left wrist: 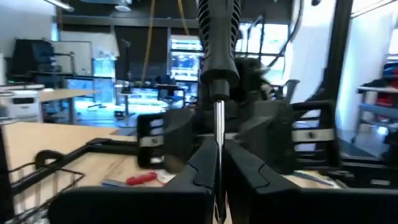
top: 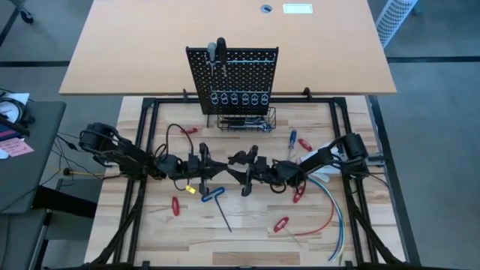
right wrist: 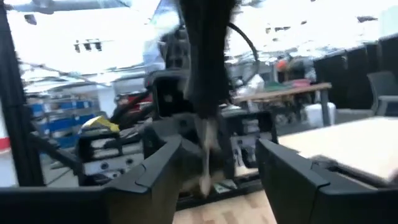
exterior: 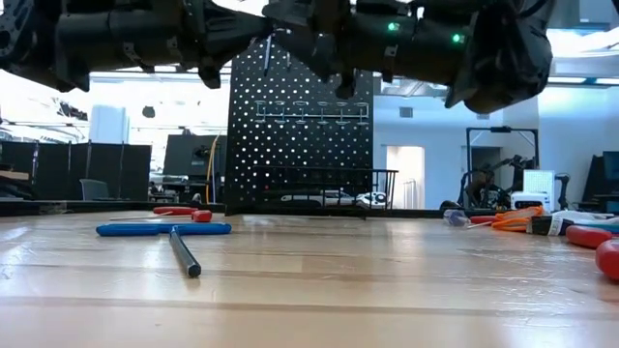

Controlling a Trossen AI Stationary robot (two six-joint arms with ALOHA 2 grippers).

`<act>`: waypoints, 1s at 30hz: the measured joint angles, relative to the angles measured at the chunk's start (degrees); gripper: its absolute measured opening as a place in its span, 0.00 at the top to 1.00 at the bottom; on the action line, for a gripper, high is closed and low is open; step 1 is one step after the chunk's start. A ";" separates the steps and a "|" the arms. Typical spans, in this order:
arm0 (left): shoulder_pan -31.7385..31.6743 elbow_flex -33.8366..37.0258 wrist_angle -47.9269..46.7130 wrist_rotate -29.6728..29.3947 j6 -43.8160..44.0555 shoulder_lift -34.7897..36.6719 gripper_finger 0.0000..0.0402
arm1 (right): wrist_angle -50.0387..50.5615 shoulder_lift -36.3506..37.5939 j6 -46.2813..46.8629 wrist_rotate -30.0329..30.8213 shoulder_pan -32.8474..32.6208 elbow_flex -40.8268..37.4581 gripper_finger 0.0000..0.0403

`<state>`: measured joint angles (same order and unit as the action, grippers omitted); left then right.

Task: Hang tools onto peg board
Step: Hang the black screwdriver on the pegboard

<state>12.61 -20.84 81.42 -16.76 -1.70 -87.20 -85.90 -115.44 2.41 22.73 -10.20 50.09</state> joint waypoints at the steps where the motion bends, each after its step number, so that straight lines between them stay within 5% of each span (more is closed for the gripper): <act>1: 0.30 0.02 -0.31 0.06 -0.33 -0.02 0.98 | -0.07 0.31 -1.01 -0.83 -0.01 0.00 0.50; 7: 0.61 0.02 -0.82 0.02 -1.50 -0.04 0.98 | 1.63 3.67 -5.55 -3.06 -0.79 0.02 0.60; 14: 0.63 -0.03 -0.92 -0.06 -2.20 -0.01 0.98 | 15.26 10.42 -10.91 -2.85 -2.14 0.00 0.81; 19: 0.56 -0.20 -4.91 -2.16 -5.85 0.07 0.95 | 33.69 18.09 -6.59 -2.83 -1.45 0.00 0.81; 24: 0.49 0.15 -11.52 -7.57 -9.27 -0.17 0.81 | 63.83 26.18 6.39 -2.86 1.29 5.51 0.81; 30: -0.33 -0.14 -11.42 -9.23 -7.93 -0.01 0.59 | 83.86 22.89 9.13 -4.54 2.21 11.13 0.81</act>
<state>12.27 -20.98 70.00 -26.00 -9.63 -87.21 -2.04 -92.54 11.54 18.19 -7.99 61.21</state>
